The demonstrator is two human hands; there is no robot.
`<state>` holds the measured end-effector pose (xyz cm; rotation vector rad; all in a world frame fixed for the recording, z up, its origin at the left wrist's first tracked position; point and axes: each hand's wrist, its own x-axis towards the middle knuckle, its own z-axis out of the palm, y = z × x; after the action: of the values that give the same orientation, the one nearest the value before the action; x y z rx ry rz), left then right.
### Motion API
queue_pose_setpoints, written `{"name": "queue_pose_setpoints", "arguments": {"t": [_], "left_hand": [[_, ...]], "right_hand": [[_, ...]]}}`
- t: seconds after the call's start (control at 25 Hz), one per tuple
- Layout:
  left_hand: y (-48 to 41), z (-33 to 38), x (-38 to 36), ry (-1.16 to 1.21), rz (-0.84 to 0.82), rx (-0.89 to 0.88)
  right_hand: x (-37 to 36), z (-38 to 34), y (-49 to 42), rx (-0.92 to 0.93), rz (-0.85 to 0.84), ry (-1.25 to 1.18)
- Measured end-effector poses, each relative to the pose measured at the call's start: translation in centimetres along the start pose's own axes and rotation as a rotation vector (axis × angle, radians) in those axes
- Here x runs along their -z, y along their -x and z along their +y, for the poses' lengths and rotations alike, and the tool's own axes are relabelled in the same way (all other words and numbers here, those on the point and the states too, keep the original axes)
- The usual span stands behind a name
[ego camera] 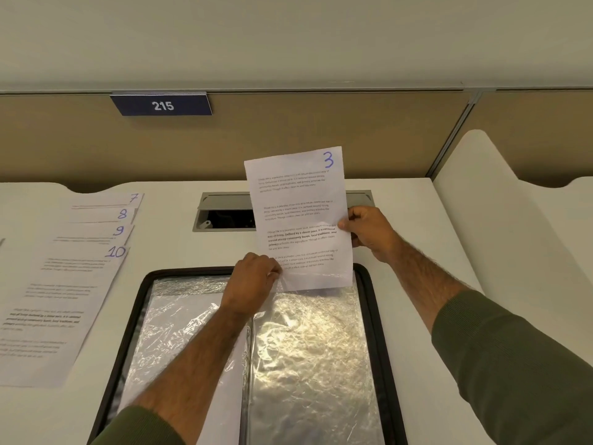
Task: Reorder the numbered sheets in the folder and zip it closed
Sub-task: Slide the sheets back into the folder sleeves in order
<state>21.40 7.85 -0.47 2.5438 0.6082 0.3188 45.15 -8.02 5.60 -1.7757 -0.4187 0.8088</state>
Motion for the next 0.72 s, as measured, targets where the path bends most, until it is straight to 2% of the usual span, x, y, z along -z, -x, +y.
{"name": "queue_pose_setpoints", "arguments": {"t": [0.08, 0.12, 0.28, 0.36, 0.44, 0.56, 0.64, 0.72], "left_hand": [[0.3, 0.1, -0.2, 0.038, 0.067, 0.018], [0.2, 0.1, -0.2, 0.103, 0.11, 0.083], [-1.5, -0.6, 0.4, 0.547, 0.193, 0.54], [-2.7, -0.9, 0.9, 0.749, 0.206, 0.679], [-3.9, -1.2, 1.4, 0.839, 0.209, 0.699], [-5.3, -1.1, 1.8, 0.78, 0.148, 0.657], [-5.9, -0.7, 1.8, 0.675, 0.095, 0.632], [-5.8, -0.2, 1.6, 0.567, 0.019, 0.598]], "right_hand": [[-0.3, 0.4, 0.1, -0.026, -0.045, 0.033], [-0.5, 0.7, 0.2, -0.043, -0.069, 0.051], [-0.6, 1.8, 1.0, -0.111, -0.129, 0.079], [-0.3, 2.5, 1.4, -0.126, -0.153, 0.053], [0.1, 3.1, 1.8, -0.161, -0.181, 0.061], [0.3, 3.6, 2.5, -0.217, -0.228, 0.054], [0.1, 3.5, 2.6, -0.205, -0.178, -0.013], [-0.4, 3.3, 2.1, -0.167, -0.037, -0.055]]}}
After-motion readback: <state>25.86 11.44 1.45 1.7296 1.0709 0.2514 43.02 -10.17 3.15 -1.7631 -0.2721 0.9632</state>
